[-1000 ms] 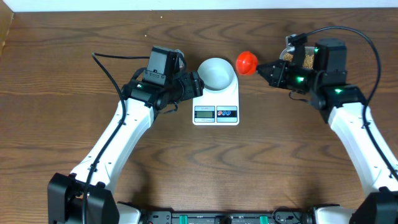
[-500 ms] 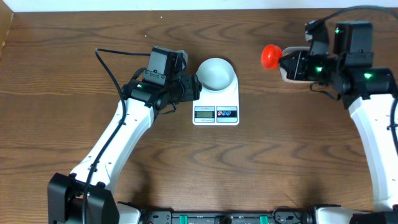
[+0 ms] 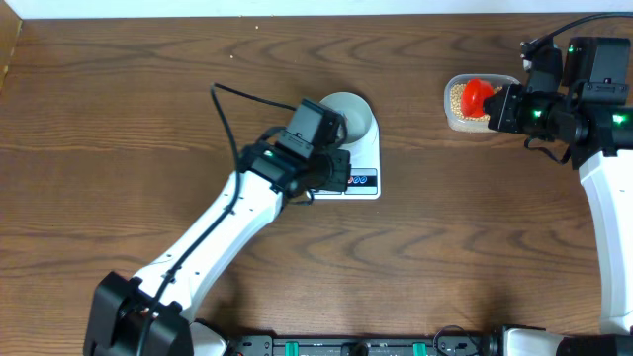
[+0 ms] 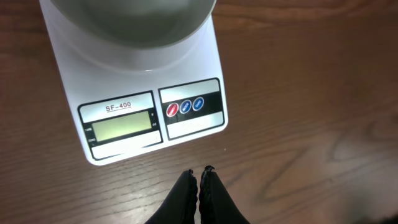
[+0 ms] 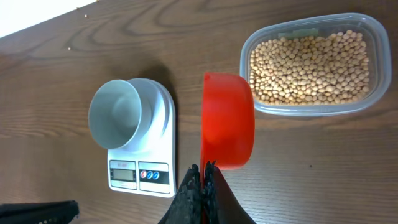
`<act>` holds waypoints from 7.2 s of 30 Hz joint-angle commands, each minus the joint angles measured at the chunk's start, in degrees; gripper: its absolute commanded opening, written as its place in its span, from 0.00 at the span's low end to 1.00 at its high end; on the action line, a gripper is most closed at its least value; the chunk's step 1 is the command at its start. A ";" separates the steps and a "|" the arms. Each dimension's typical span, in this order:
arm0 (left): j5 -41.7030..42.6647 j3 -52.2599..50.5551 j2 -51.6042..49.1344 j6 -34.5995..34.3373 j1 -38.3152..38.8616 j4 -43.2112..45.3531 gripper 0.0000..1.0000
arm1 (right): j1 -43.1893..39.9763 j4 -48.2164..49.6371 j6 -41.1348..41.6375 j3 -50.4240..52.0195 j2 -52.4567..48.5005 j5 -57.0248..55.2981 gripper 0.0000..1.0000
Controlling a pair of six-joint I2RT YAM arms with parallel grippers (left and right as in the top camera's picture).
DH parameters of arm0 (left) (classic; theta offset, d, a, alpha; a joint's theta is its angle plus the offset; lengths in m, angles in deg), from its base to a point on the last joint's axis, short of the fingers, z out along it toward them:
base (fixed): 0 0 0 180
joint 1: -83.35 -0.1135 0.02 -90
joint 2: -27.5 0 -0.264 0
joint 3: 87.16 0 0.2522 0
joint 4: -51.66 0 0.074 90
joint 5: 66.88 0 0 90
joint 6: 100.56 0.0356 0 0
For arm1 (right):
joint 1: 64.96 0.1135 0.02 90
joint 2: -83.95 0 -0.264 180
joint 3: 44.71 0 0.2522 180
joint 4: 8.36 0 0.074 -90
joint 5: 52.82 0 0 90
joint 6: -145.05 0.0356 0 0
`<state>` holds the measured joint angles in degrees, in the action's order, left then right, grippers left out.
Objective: Scoop item into bowl and weigh 50g on scale
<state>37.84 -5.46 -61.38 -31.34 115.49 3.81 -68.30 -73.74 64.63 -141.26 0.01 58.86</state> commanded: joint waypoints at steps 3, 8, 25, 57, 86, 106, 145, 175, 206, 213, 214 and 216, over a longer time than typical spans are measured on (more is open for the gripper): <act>-4.13 -0.35 -4.98 -3.43 3.48 2.12 0.08 | -0.22 -0.09 -1.53 -0.76 0.68 -1.22 0.01; -4.35 -0.35 -9.66 -5.09 4.22 6.19 0.07 | -0.22 -0.13 -1.51 -0.76 0.68 -1.20 0.01; -9.44 -0.35 -15.98 -8.13 4.22 10.25 0.07 | -0.22 -0.76 -1.51 -0.76 0.68 -1.22 0.01; -11.17 -0.35 -20.52 -11.26 4.33 12.20 0.07 | -0.22 -1.55 -1.51 -0.76 0.68 -2.05 0.01; -9.03 -0.35 -22.40 -12.50 5.25 12.33 0.07 | -0.22 -2.19 -1.53 -0.76 0.68 -2.36 0.01; -9.44 -0.35 -24.06 -15.78 4.59 11.50 0.07 | -0.22 -2.16 -1.53 -0.76 0.68 -3.78 0.01; -8.76 -0.33 -25.94 -16.37 4.59 13.27 0.07 | -0.22 -2.64 -1.53 -0.76 0.68 -3.78 0.01; -6.60 1.38 -15.45 -4.26 5.07 11.63 0.07 | -0.22 -2.43 -1.53 -0.76 0.68 -4.37 0.01; -6.56 1.40 -10.27 0.61 5.05 6.97 0.07 | -0.22 -0.87 -1.55 -0.76 0.68 -6.71 0.01; -6.38 1.42 -7.48 0.63 4.07 6.93 0.07 | -0.20 -0.87 -1.55 -0.76 0.68 -6.71 0.01; -6.36 1.42 -6.86 0.63 3.74 6.93 0.07 | -0.20 -0.85 -1.55 -0.76 0.68 -6.71 0.01; -6.36 1.42 -5.53 0.61 2.89 6.93 0.07 | -0.20 -0.83 -1.55 -0.76 0.68 -6.71 0.01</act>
<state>31.78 -4.47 -70.78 -31.47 119.88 10.94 -68.30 -74.78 63.71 -141.26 0.01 52.56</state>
